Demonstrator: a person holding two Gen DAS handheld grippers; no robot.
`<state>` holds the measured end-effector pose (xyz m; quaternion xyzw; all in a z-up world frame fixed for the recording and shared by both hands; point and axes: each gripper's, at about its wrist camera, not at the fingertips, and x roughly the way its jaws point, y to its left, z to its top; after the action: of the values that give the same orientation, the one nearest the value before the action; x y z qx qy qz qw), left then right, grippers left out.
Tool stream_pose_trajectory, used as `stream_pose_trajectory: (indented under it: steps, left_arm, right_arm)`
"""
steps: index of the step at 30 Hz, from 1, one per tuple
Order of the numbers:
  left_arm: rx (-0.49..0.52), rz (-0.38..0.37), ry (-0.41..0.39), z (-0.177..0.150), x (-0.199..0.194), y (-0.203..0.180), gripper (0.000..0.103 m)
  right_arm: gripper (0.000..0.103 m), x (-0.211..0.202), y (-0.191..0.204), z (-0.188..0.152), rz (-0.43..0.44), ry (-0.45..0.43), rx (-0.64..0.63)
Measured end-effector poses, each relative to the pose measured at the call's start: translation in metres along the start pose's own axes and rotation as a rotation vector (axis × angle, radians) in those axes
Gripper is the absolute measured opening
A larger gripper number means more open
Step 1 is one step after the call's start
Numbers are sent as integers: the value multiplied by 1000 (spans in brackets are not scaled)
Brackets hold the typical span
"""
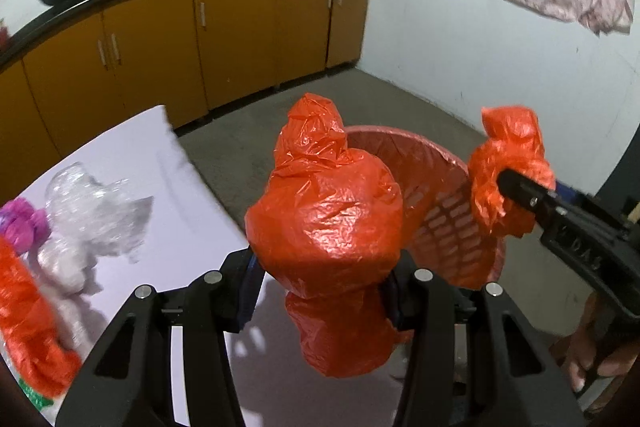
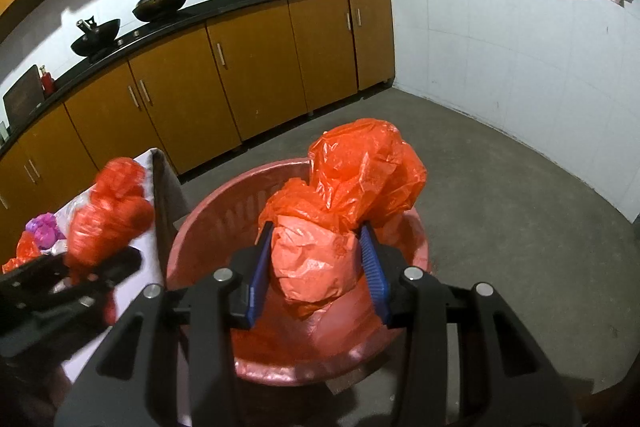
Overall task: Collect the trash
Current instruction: 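Carry both red bags over the orange basket and open both tools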
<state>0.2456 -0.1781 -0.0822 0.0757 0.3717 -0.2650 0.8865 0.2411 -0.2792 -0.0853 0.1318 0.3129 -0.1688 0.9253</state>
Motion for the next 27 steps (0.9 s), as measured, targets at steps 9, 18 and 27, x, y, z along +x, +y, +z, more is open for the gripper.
stream_pose_trajectory:
  steps: [9, 18, 27]
  left_arm:
    - [29, -10, 29, 9, 17, -8, 50]
    - [45, -12, 48, 0, 22, -11, 51]
    - [34, -7, 62, 4, 30, -20, 69]
  right_arm:
    - [42, 18, -4, 0, 22, 15, -14]
    - [48, 28, -14, 3, 39, 19, 24]
    - [61, 30, -15, 5, 38, 5, 27]
